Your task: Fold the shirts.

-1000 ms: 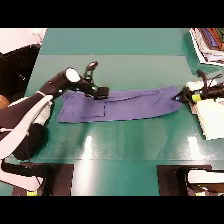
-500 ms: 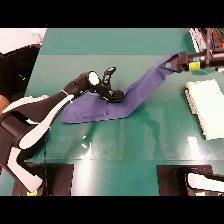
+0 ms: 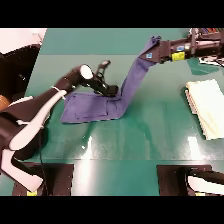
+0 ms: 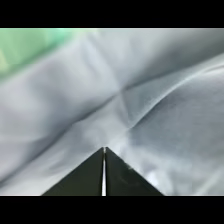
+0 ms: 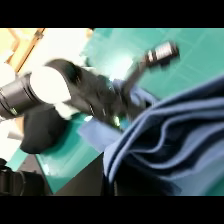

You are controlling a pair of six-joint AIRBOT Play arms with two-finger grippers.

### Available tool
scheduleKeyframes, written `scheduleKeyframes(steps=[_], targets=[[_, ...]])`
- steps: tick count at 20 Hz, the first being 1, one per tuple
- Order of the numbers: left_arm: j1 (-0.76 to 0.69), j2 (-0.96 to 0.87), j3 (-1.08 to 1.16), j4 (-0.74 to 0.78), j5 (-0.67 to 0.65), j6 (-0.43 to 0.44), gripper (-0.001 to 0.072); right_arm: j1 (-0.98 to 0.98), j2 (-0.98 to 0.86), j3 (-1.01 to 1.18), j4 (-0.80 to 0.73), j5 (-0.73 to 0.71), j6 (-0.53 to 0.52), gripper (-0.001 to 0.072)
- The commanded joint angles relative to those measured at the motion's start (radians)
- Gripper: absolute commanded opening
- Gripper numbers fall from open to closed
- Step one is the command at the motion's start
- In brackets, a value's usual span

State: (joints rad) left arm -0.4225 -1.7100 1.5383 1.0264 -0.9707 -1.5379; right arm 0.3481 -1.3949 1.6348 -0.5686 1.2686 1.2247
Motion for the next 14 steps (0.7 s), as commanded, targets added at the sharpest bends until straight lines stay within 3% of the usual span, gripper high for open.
scheduleKeyframes(steps=[1,7,8,9,10,12,14], targets=[[0.15,0.157,0.001,0.143,-0.061,0.001,0.0023,0.141,-0.037,0.006,0.002,-0.103,-0.006,0.0015],[0.444,0.438,0.001,0.346,-0.13,0.002,0.0024,0.454,-0.341,0.217,-0.007,-0.249,-0.039,0.0021],[0.479,0.462,0.001,0.346,-0.137,0.002,0.0024,0.488,-0.4,0.266,-0.007,-0.259,-0.04,0.0139],[0.511,0.481,0.001,0.347,-0.146,0.002,0.0024,0.517,-0.458,0.32,-0.008,-0.26,-0.041,0.0415],[0.534,0.492,0.001,0.347,-0.155,0.002,0.0024,0.535,-0.504,0.363,-0.007,-0.255,-0.041,0.0617],[0.564,0.496,0.001,0.347,-0.177,0.002,0.0024,0.542,-0.567,0.43,-0.009,-0.19,-0.041,0.0654],[0.57,0.494,0.001,0.347,-0.194,0.002,0.0024,0.504,-0.563,0.403,-0.009,-0.142,-0.03,0.0548]])
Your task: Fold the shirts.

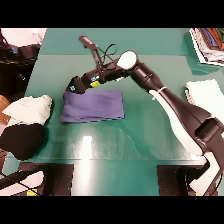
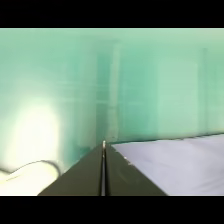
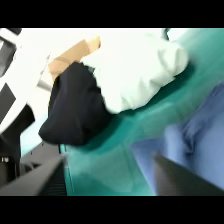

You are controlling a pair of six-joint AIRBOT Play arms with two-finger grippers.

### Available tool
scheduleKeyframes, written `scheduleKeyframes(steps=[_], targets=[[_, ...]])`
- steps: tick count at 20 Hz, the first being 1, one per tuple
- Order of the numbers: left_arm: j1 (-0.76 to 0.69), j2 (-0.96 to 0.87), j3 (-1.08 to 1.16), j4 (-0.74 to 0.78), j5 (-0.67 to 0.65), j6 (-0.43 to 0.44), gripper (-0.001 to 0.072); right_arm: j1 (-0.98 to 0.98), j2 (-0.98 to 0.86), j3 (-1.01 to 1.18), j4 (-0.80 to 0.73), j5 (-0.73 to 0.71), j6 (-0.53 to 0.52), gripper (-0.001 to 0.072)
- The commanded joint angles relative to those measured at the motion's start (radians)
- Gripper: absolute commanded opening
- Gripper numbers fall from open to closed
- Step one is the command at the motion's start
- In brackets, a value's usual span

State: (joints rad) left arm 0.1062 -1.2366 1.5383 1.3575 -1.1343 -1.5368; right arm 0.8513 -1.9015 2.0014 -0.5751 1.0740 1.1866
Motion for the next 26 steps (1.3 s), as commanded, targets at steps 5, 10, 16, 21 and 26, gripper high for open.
scheduleKeyframes(steps=[5,10,16,21,26], targets=[[0.041,0.021,0.001,0.012,-0.055,0.001,0.0024,-0.204,0.089,-0.257,-0.037,0.151,0.014,0.0534],[0.041,0.019,0.001,-0.02,-0.054,0.001,0.0024,-0.424,0.263,-0.662,-0.149,0.089,0.082,0.051],[0.037,0.008,-0.006,-0.091,-0.036,0.026,0.0024,-0.46,0.203,-0.828,0.029,-0.061,0.083,0.0534],[0.037,0.009,-0.006,-0.105,-0.033,0.026,0.0024,-0.311,0.017,-0.634,0.094,-0.021,0.083,0.0531],[0.037,0.009,-0.006,-0.164,-0.034,0.026,0.0023,-0.223,-0.058,-0.455,0.102,-0.024,0.075,0.0043]])
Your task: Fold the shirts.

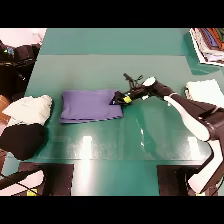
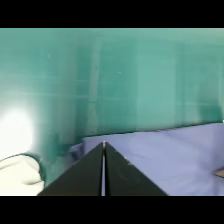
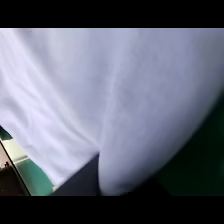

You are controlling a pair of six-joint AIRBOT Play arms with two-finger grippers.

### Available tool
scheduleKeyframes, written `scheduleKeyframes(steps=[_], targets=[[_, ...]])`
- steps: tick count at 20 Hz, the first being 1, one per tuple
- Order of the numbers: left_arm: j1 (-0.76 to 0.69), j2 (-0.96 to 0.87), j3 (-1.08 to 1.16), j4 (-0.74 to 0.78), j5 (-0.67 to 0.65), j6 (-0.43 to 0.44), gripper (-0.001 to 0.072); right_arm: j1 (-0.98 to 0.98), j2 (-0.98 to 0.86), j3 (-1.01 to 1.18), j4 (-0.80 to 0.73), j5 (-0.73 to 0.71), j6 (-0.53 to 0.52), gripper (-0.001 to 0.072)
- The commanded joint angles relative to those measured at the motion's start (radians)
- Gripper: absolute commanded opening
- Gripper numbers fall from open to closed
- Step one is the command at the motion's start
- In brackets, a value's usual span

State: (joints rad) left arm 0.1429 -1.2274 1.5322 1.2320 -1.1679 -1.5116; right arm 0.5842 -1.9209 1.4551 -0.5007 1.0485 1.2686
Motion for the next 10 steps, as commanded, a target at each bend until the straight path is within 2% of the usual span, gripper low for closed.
scheduleKeyframes(steps=[1,6,10], targets=[[-0.007,-0.001,0.0,-0.047,0.004,0.0,0.0022,0.043,-0.036,0.118,0.027,0.0,-0.007,0.0032],[-0.161,0.0,0.0,-0.031,0.03,0.002,0.0023,-0.096,0.054,0.176,0.019,-0.005,-0.005,0.0015],[-0.279,0.0,0.0,-0.032,0.05,0.001,0.0023,-0.328,0.213,0.176,-0.162,0.01,0.051,0.0016]])
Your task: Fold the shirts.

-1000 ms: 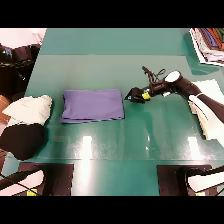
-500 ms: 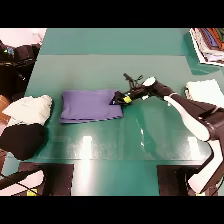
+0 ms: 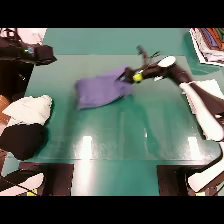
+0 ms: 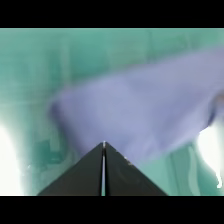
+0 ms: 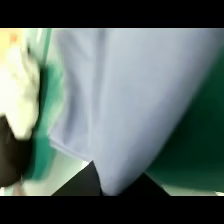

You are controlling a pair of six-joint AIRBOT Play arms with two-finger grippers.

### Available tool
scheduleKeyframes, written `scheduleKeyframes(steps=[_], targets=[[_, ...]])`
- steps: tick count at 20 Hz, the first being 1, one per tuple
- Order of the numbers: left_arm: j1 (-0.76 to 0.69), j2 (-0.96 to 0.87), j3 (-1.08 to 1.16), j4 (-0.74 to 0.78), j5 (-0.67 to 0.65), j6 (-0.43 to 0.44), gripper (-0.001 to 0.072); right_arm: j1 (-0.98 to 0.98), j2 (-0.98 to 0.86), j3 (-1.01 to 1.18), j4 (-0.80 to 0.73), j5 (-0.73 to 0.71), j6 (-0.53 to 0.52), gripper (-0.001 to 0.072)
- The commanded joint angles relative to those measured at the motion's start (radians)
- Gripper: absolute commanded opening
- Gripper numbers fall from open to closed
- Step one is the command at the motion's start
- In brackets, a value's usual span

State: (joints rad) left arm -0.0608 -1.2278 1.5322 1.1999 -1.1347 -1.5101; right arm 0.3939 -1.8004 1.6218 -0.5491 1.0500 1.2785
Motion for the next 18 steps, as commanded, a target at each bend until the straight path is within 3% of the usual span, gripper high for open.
scheduleKeyframes(steps=[1,5,10,18], targets=[[-0.096,0.0,0.0,0.0,0.026,-0.001,0.0023,-0.208,0.135,0.009,-0.167,0.014,0.067,0.0016],[-0.142,0.0,0.0,-0.001,0.035,-0.003,0.0024,-0.503,0.259,0.009,-0.337,0.05,0.164,0.0015],[-0.145,0.0,0.0,-0.021,0.042,-0.036,0.0023,-0.803,0.294,0.009,-0.335,0.105,0.18,0.0016],[-0.145,0.0,0.0,-0.027,0.047,-0.035,0.0023,-0.896,0.394,0.025,-0.256,0.071,0.153,0.0015]])
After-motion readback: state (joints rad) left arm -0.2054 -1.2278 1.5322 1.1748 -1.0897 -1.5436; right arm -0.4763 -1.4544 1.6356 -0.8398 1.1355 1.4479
